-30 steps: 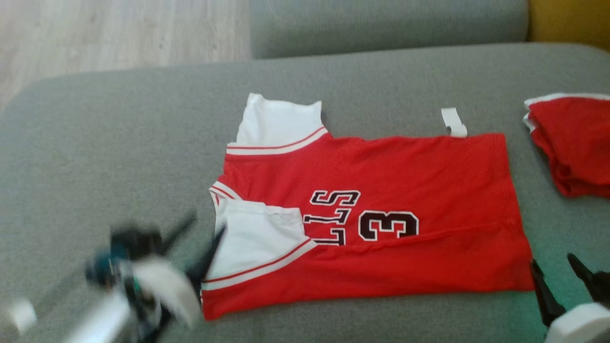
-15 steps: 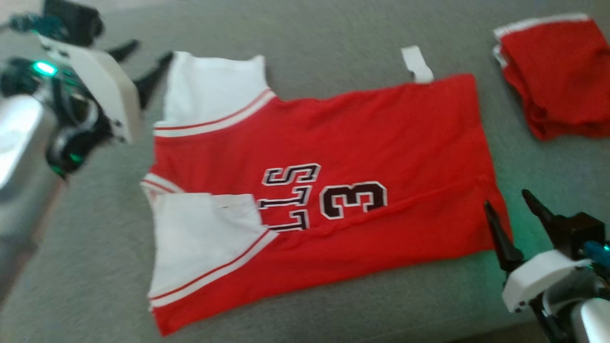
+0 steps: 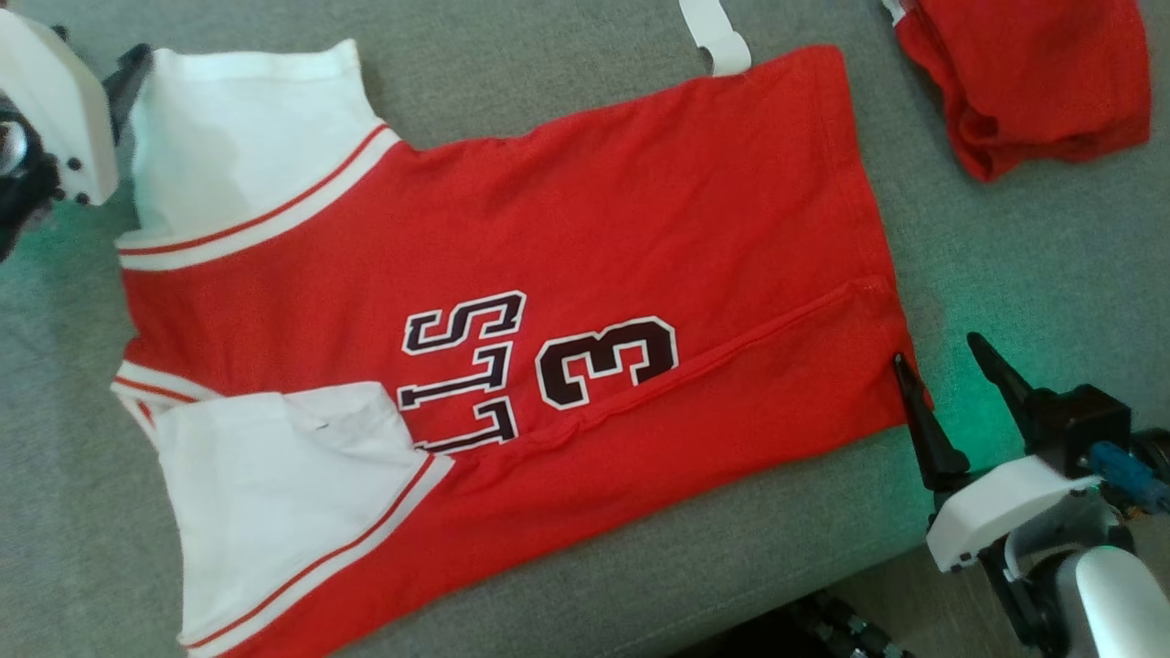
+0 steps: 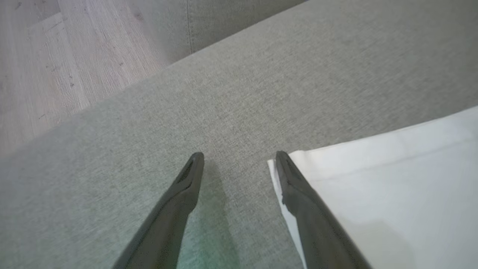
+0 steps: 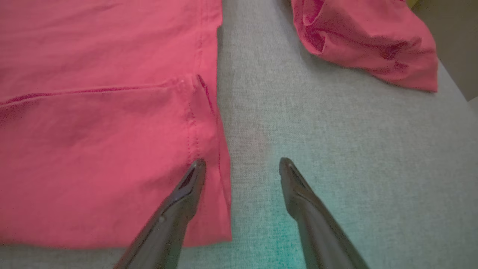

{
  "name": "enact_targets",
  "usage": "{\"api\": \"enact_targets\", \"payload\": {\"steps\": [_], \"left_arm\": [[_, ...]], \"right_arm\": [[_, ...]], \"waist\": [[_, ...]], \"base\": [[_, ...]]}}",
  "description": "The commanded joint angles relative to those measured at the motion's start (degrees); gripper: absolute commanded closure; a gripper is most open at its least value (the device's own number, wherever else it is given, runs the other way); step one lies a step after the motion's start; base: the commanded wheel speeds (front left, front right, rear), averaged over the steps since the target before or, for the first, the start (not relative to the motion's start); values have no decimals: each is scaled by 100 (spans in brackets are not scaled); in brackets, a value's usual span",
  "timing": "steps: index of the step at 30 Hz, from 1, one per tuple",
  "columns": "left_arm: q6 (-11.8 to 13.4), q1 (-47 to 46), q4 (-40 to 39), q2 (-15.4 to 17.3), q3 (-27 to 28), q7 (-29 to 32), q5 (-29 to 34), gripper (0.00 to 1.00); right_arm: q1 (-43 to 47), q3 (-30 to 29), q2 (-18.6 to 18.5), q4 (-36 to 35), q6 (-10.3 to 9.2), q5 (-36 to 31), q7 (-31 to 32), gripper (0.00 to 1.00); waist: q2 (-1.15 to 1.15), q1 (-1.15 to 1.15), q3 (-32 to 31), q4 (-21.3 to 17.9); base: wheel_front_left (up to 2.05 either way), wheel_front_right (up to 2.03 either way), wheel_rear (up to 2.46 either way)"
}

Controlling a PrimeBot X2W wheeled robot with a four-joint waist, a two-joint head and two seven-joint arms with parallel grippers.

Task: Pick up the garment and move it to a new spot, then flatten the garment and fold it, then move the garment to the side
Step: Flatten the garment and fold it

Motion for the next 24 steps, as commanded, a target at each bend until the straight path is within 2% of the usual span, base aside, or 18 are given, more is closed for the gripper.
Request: {"api": "enact_targets", "payload": {"steps": [1, 19, 20, 21, 22, 23, 24], "left_arm": [[10, -334, -64, 341, 101, 84, -43, 0], [10, -408, -676, 622, -559, 411, -632, 1], [10, -395, -688, 639, -592, 414, -648, 13], [10, -375, -703, 645, -624, 417, -678, 41], [10, -358, -740, 653, -666, 416, -708, 60], [10, -353, -804, 665, -705, 371, -730, 85], [10, -354, -860, 676, -734, 310, -756, 100]], "right_arm": [[-21, 33, -31, -101, 37, -68, -96, 0], [-101, -227, 201, -10, 37, -263, -214, 0], [-106, -224, 212, -17, 37, -264, -216, 0], [-111, -220, 223, -24, 37, -262, -218, 0], [-117, -216, 234, -28, 37, -261, -219, 0], [-126, -215, 242, -34, 37, -260, -221, 0], [-134, -219, 250, -40, 37, -259, -225, 0]], "waist": [[0, -1, 124, -67], [0, -1, 177, 47], [0, -1, 184, 41], [0, -1, 191, 35], [0, -1, 198, 29], [0, -1, 206, 25], [0, -1, 214, 24]], "base": [[0, 0, 0], [0, 0, 0], [0, 0, 0], [0, 0, 0], [0, 0, 0], [0, 0, 0], [0, 0, 0]]}}
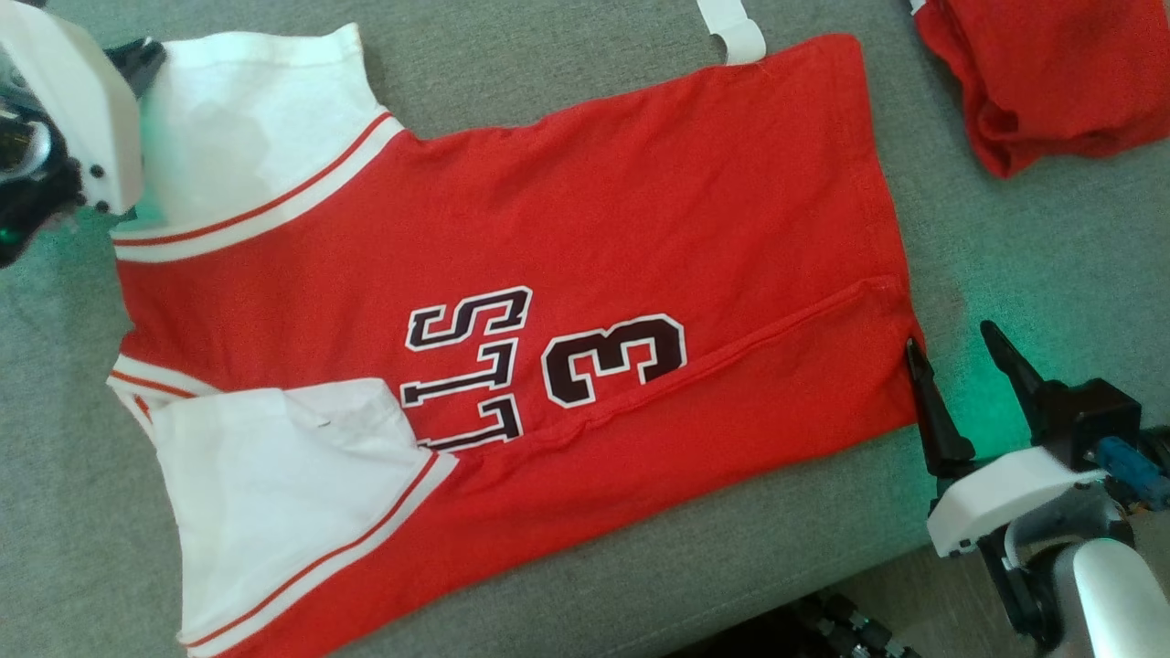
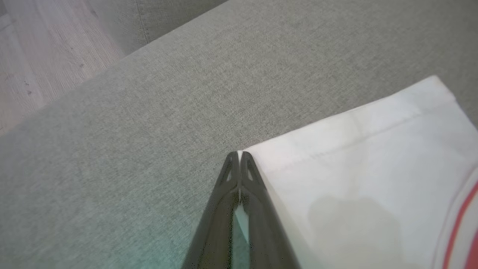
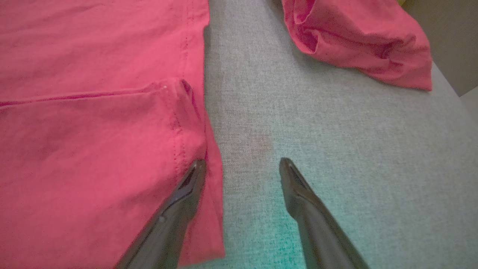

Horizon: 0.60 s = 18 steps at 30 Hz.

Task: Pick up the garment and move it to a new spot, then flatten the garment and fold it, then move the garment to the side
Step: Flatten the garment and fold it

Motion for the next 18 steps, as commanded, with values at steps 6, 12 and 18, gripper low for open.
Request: {"api": "enact_targets", "payload": {"steps": [6, 12, 18], "left_arm": [[10, -252, -269, 352, -73, -504, -15, 100], [10, -345, -370, 347, -352, -861, -83, 100], [10, -439, -486, 306, -649, -1013, -180, 100]], "right_arm": [[-133, 111, -62, -208, 37, 61, -2, 0], [-872, 433, -309, -322, 37, 647, 495, 0], [-2209, 723, -567, 388, 37, 1576, 1547, 0]], "waist": [[0, 0, -36, 33], [0, 0, -227, 133], [0, 0, -395, 278]], "base": [[0, 0, 0], [0, 0, 0], [0, 0, 0]]}}
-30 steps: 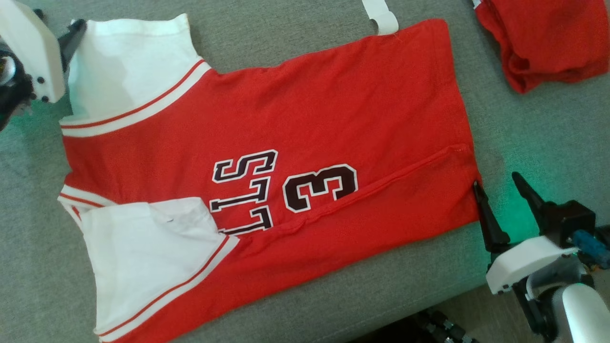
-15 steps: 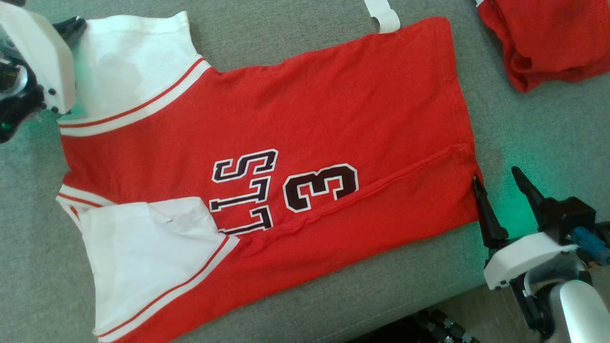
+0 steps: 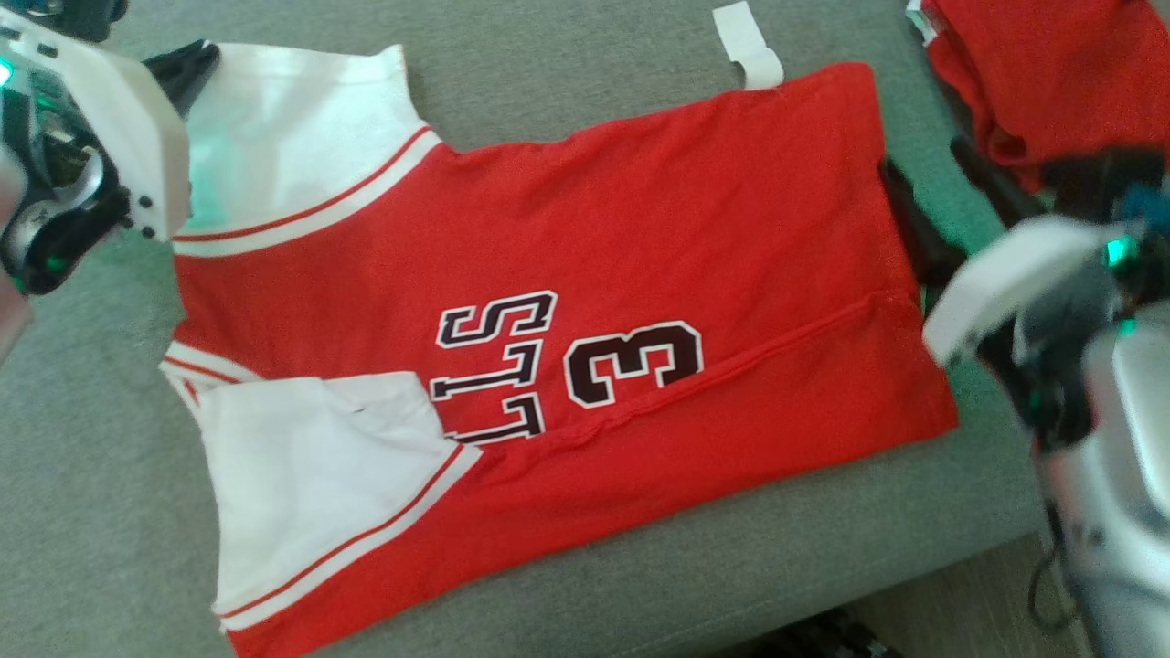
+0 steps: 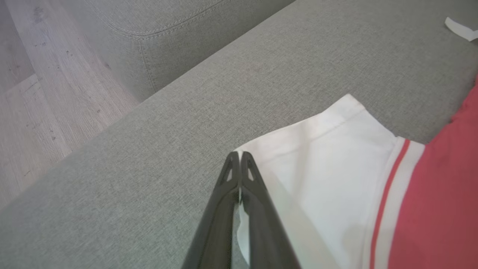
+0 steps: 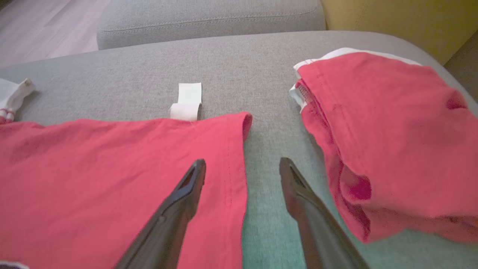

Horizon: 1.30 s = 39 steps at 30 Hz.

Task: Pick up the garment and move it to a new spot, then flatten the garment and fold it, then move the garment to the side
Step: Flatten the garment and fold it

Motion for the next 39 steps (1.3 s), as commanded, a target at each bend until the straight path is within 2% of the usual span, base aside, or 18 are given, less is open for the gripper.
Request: {"api": "enact_targets", "payload": {"steps": [1, 7, 12, 17, 27, 28, 29, 30, 32, 33, 35, 36, 39], "left_arm": [[9, -353, -160, 208, 157, -73, -62, 100], [9, -528, -365, 164, -111, -193, -106, 100], [9, -651, -477, 139, -270, -271, -146, 100], [9, -769, -528, 119, -449, -378, -227, 100], [9, -857, -460, 95, -694, -576, -343, 100], [9, -862, -450, 93, -712, -593, -352, 100], [9, -873, -431, 87, -745, -621, -367, 100], [9, -878, -422, 84, -760, -633, -375, 100], [9, -884, -402, 84, -788, -652, -384, 100], [9, -885, -390, 86, -801, -659, -389, 100], [9, -893, -359, 94, -823, -676, -386, 100], [9, -898, -342, 97, -833, -691, -377, 100], [9, -929, -314, 110, -857, -819, -318, 100]], "right_arm": [[-402, 140, -144, 187, 39, 305, 289, 0], [-1481, 398, -216, 1310, 39, 1113, 825, 0], [-1913, 586, -269, 1948, 39, 1274, 928, 0], [-2275, 728, -231, 2465, 39, 1457, 758, 0], [-2635, 1057, -400, 3118, 39, 1548, 343, 2], [-2662, 1081, -414, 3171, 39, 1552, 317, 11], [-2714, 1117, -444, 3273, 39, 1540, 263, 43], [-2738, 1133, -457, 3327, 39, 1524, 240, 53], [-2785, 1165, -486, 3441, 39, 1487, 214, 56], [-2809, 1183, -496, 3490, 39, 1471, 197, 61], [-2858, 1195, -516, 3585, 39, 1452, 148, 79], [-2884, 1200, -521, 3634, 39, 1436, 116, 99], [-2969, 1194, -528, 3746, 39, 1422, -18, 100]], "waist": [[0, 0, -60, 97], [0, 0, -68, 341], [0, 0, -32, 491], [0, 0, -21, 610], [0, 0, -65, 723], [0, 0, -69, 731], [0, 0, -74, 746], [0, 0, -75, 752], [0, 0, -75, 762], [0, 0, -75, 766], [0, 0, -71, 773], [0, 0, -69, 779], [0, 0, -56, 794]], "base": [[0, 0, 0], [0, 0, 0], [0, 0, 0], [0, 0, 0], [0, 0, 0], [0, 0, 0], [0, 0, 0], [0, 0, 0], [0, 0, 0], [0, 0, 0], [0, 0, 0], [0, 0, 0], [0, 0, 0]]}}
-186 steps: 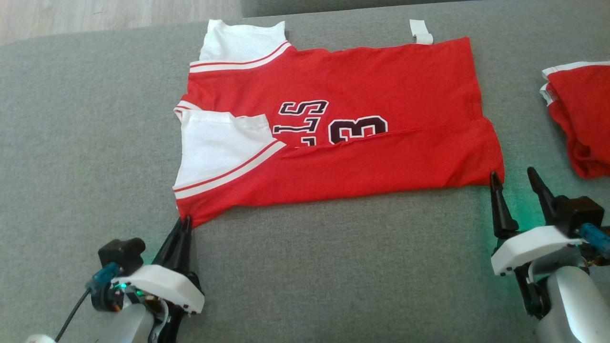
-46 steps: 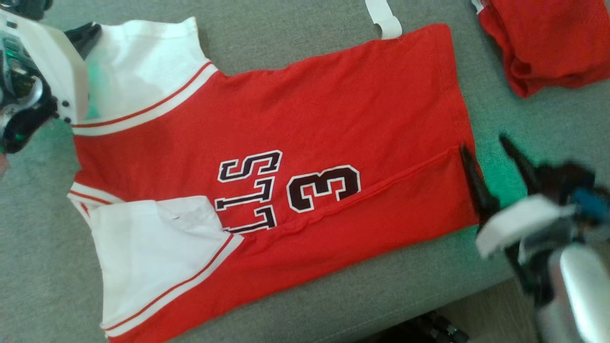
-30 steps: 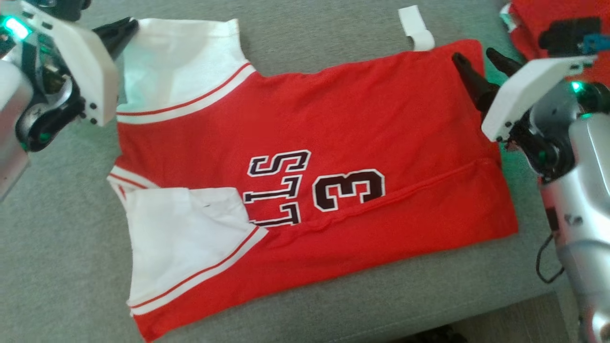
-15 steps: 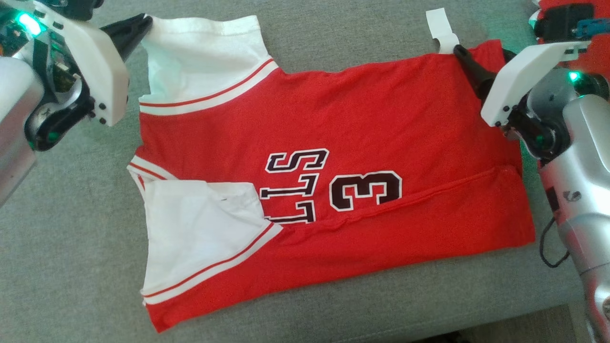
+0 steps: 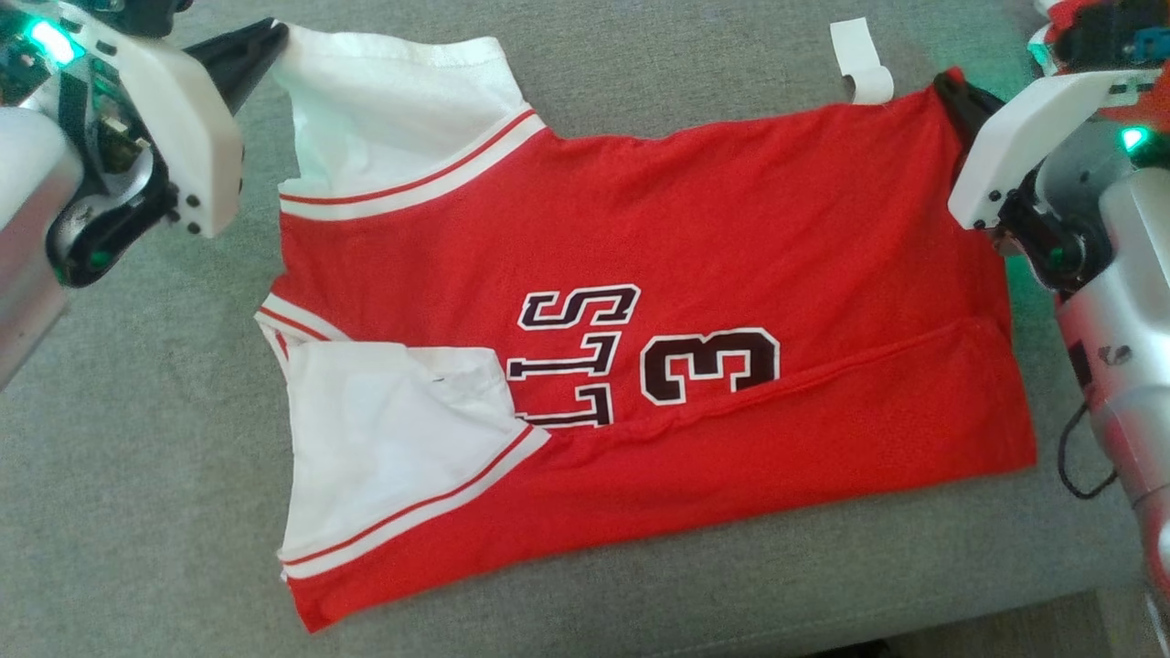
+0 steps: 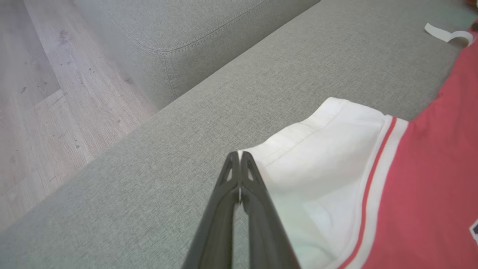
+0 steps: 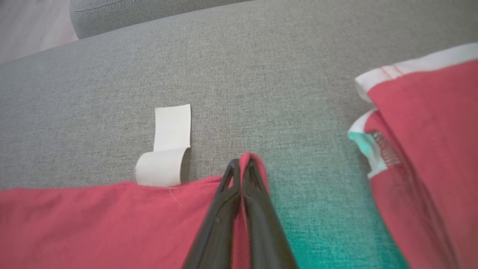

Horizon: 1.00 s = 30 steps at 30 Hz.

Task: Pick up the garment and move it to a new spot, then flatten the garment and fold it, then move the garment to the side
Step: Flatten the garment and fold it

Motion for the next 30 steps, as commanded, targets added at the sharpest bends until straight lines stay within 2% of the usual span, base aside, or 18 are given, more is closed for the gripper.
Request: {"api": "enact_targets", "payload": {"steps": [1, 9, 14, 21, 30], "left_arm": [[10, -360, -11, 200, 218, -162, 64, 100], [10, -562, 318, 169, 236, -1121, 246, 100], [10, -647, 549, 15, 247, -1786, 331, 100], [10, -319, 381, -26, 207, -2048, 95, 100], [10, 389, -189, 182, 175, -2361, -54, 100]], "right_arm": [[-183, 21, -76, -100, 39, -47, -158, 100], [-403, -86, -128, 47, 39, 59, -697, 100], [-407, -120, -266, 32, 39, 189, -988, 100], [-18, -88, -482, -194, 39, 394, -1103, 100], [1050, -226, -967, -842, 39, 821, -1336, 100]], "waist": [[0, 0, 15, 10], [0, 0, 10, 49], [0, 0, -132, 147], [0, 0, -393, 323], [0, 0, -750, 714]], "base": [[0, 0, 0], [0, 0, 0], [0, 0, 0], [0, 0, 0], [0, 0, 0]]}}
